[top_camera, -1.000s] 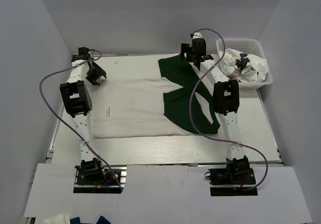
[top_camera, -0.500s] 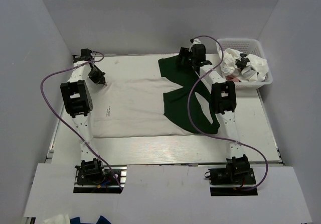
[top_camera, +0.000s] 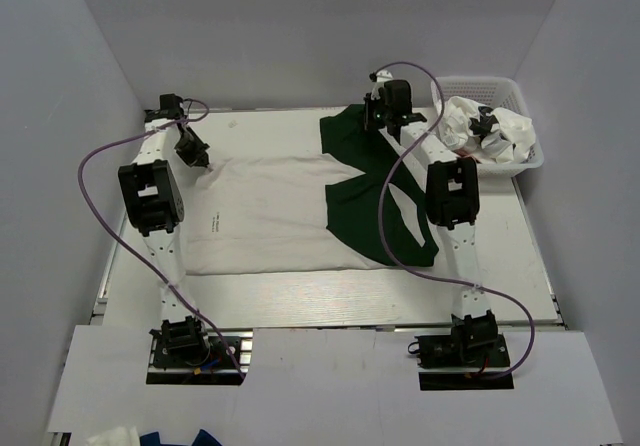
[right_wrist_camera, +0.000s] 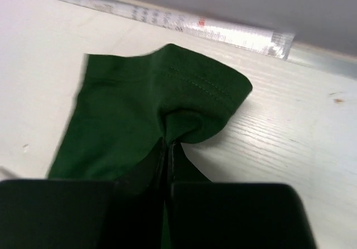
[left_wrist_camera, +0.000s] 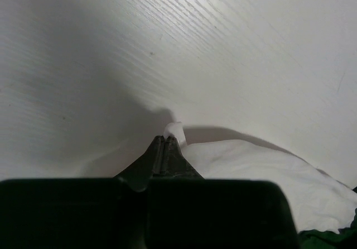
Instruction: Fold and stack the t-shirts
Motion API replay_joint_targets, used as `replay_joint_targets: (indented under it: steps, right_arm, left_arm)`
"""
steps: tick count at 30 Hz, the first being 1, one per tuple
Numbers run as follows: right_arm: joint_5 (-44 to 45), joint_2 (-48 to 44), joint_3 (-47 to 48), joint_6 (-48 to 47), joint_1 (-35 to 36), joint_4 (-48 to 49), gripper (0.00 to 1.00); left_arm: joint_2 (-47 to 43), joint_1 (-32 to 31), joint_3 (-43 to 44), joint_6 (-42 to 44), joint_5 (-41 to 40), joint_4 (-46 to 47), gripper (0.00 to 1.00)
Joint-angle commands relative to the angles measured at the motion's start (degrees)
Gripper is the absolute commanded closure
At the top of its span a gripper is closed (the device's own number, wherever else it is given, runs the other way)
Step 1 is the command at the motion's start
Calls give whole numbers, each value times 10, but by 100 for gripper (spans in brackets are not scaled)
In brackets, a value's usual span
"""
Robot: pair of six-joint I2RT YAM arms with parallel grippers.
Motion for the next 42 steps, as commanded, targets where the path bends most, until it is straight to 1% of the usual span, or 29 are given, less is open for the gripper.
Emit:
replay_joint_targets:
  steps: [1,2,3,4,5,6,8,12,13,15,16,17,18,19,20,22,23,25,26,30,31,32,33,34,35,36,37,39,42]
  right_arm:
    - [7,-125,-32,-87,5,4,100]
    - [4,-141,-47,-124,7,4,100]
    - [1,-196,-104,-137,12,2,100]
    - [-7,-214,-125,-150,16,-5,100]
    - [-10,-250,-146,-190,19,-8,100]
    - [-11,-302,-201,-201,19,-20,100]
    - [8,-352,-239,-223,29,-42,100]
    - [23,-457,-358,-259,40,-75,100]
    - [31,-489,-412,-266,45,-74,100]
    - [43,-535,-441,-266,53,-80,100]
    - [60,-548,-481,-267,54,-89,100]
    - [68,-587,-494,-266,56,-97,100]
    - [82,-600,-507,-261,60,-107,100]
    - [93,-625,-546,-256,62,-110,100]
    - [101,-648,-561,-253,62,-111,100]
    - [126,-670,-598,-239,66,-113,100]
    - [131,-703,-621,-229,67,-114,100]
    - [135,-721,-656,-213,68,-116,100]
    - [139,-747,-689,-208,68,-118,100]
    - [158,-788,-756,-164,69,-127,100]
    - [160,-793,-765,-145,69,-140,76]
    - [163,-807,-785,-120,69,-145,59]
    - [164,-812,-800,-96,68,-150,53]
    - [158,-818,-814,-87,70,-161,44]
    - [158,-847,-823,-74,68,-174,30]
    - [150,-857,-831,-39,69,-179,30]
    - [148,-880,-851,-31,70,-186,27]
    - [141,-920,-873,-6,68,-180,10]
    - [146,-964,-882,14,66,-139,10]
  left_arm:
    - [-88,-3,-15,33,14,5,100]
    - [-94,-3,-21,39,14,5,100]
    - [-108,-3,-29,47,14,5,100]
    - [-116,-8,-36,53,7,5,100]
    - [-124,-8,-41,59,7,5,100]
    - [-140,-8,-53,65,2,11,100]
    - [-155,-14,-69,84,-9,11,100]
    - [-191,-21,-99,121,-20,11,100]
    - [-200,-21,-108,126,-20,11,100]
    - [-226,-27,-134,132,-33,11,100]
    - [-236,-27,-143,139,-41,11,100]
    - [-248,-27,-166,139,-47,11,100]
    - [-274,-27,-181,139,-53,16,100]
    - [-289,-27,-211,144,-72,24,100]
    - [-303,-27,-227,144,-83,24,100]
    - [-329,-27,-257,144,-101,29,100]
    - [-352,-27,-286,144,-119,29,100]
    - [-372,-27,-318,144,-127,29,100]
    - [-382,-27,-352,137,-145,29,100]
    - [-408,-21,-413,98,-174,15,100]
    - [-409,-15,-420,91,-180,10,100]
    - [-409,-15,-427,83,-202,-7,70]
    - [-409,-15,-427,83,-213,-15,58]
    - [-409,-15,-432,77,-218,-21,43]
    - [-409,-15,-432,70,-225,-33,25]
    - [-414,-15,-432,70,-225,-33,19]
    - [-420,-15,-438,70,-225,-39,15]
    - [-439,-15,-438,57,-236,-44,0]
    - [-456,-15,-428,52,-214,-50,0]
